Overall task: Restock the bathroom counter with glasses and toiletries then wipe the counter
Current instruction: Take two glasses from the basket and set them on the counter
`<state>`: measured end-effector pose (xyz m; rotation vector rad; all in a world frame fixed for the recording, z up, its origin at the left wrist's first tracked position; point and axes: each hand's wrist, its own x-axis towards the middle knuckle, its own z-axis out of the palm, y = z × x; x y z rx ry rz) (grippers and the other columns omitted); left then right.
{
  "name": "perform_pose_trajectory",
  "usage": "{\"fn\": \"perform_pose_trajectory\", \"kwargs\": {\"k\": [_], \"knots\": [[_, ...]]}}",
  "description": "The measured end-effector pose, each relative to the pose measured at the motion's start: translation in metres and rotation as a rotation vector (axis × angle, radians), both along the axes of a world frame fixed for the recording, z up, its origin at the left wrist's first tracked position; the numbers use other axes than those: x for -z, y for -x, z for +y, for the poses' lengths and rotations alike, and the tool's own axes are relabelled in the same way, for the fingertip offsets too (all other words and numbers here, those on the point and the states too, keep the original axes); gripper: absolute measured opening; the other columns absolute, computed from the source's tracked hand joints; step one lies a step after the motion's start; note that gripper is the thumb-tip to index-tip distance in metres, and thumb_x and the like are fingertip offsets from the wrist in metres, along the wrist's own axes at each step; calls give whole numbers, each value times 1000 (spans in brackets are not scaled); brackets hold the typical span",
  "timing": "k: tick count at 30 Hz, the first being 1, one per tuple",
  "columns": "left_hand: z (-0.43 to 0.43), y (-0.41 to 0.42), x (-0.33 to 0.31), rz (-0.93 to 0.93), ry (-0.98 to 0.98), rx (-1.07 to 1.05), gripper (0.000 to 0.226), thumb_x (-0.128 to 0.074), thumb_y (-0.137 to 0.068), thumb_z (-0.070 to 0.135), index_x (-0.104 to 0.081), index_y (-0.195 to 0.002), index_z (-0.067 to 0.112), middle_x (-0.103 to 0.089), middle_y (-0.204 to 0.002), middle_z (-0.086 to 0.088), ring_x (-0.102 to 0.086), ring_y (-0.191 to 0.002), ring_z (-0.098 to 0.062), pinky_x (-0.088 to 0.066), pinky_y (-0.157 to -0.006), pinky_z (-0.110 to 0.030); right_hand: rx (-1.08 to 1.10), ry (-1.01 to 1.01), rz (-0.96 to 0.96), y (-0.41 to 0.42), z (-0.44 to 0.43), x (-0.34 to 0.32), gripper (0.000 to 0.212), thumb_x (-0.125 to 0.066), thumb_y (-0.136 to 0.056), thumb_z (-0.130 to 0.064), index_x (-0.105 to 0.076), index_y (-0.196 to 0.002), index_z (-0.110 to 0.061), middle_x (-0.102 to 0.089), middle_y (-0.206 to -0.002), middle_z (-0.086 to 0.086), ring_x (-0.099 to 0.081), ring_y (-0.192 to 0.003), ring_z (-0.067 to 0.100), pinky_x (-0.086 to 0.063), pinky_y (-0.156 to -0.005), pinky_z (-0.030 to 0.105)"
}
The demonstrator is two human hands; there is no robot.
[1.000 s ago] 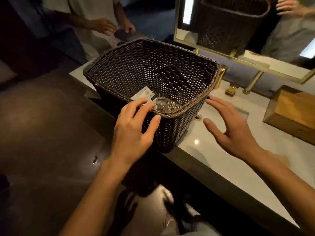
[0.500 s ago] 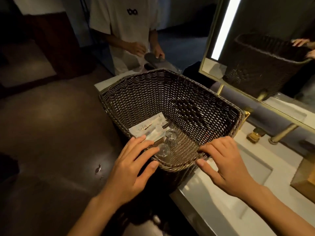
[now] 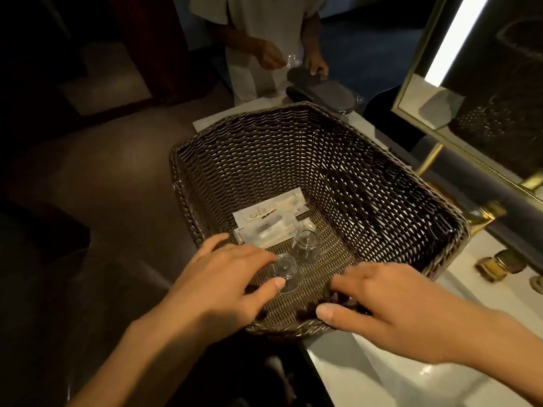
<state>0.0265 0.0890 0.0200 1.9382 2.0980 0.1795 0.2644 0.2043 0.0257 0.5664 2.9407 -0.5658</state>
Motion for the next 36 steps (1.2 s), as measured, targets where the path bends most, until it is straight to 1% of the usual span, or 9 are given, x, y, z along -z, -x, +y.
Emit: {"fn": "perform_pose_trajectory", "kwargs": {"k": [4,6,8,14,17,21,28,32,36], "knots": [[35,-9,-1,99,174,47,54,-40,-89,68,-47,-133,37,-62,-131,13,-58,-123,-17,-46,-99,-40,-57,171,22,38,53,12,44,-39,-94,-67,-59,-89,-28,-60,-71,-7,-55,-62,4,-44,-62,20],[51,-12,5,164,243,49,48,-46,-90,63,-50,-128,34,-63,-129,7,-59,-121,-24,-49,-93,-43,-77,119,-60,58,80,28,33,-49,-94,-58,-59,-93,-27,-60,-75,-10,-52,-65,1,-49,-72,26],[69,-16,15,212,277,63,42,-52,-91,57,-53,-124,30,-64,-124,2,-60,-118,-27,-49,-91,-43,-84,64,-212,73,104,43,28,-56,-94,-50,-62,-102,-24,-63,-87,-7,-57,-79,11,-53,-86,36],[113,-17,52,213,468,143,47,-66,-88,48,-57,-124,19,-64,-121,-7,-62,-112,-31,-41,-73,-37,-179,-56,-461,103,143,88,70,-71,-84,-47,-41,-142,-24,-59,-127,10,-58,-115,28,-49,-99,41],[125,-13,67,180,577,170,52,-70,-86,42,-54,-130,21,-63,-121,-7,-61,-111,-29,-48,-77,-38,-172,-27,-534,113,152,106,90,-78,-78,-40,-27,-150,-27,-47,-138,12,-51,-125,32,-44,-107,43],[133,-13,83,141,718,155,56,-75,-84,37,-51,-133,22,-60,-123,-9,-60,-110,-27,-54,-92,-43,-193,-13,-505,124,154,123,94,-83,-73,-34,-28,-149,-27,-40,-144,12,-48,-129,34,-41,-110,43],[139,-18,103,171,760,126,75,-80,-83,36,-41,-144,15,-55,-131,-15,-57,-119,-32,-50,-85,-40,-211,38,-459,136,154,137,75,-85,-71,-39,-48,-134,-21,-59,-116,4,-56,-107,24,-49,-98,40],[138,-18,114,111,717,89,71,-81,-82,29,-46,-142,13,-56,-131,-15,-57,-119,-32,-48,-83,-37,-195,73,-462,138,157,136,74,-85,-71,-34,-49,-134,-20,-61,-113,3,-56,-103,22,-49,-96,35],[138,-18,118,30,706,86,72,-77,-83,19,-44,-147,31,-56,-130,-12,-58,-118,-31,-49,-85,-36,-161,112,-479,140,162,131,72,-83,-72,-20,-51,-137,-21,-61,-122,7,-57,-113,26,-47,-103,37]]}}
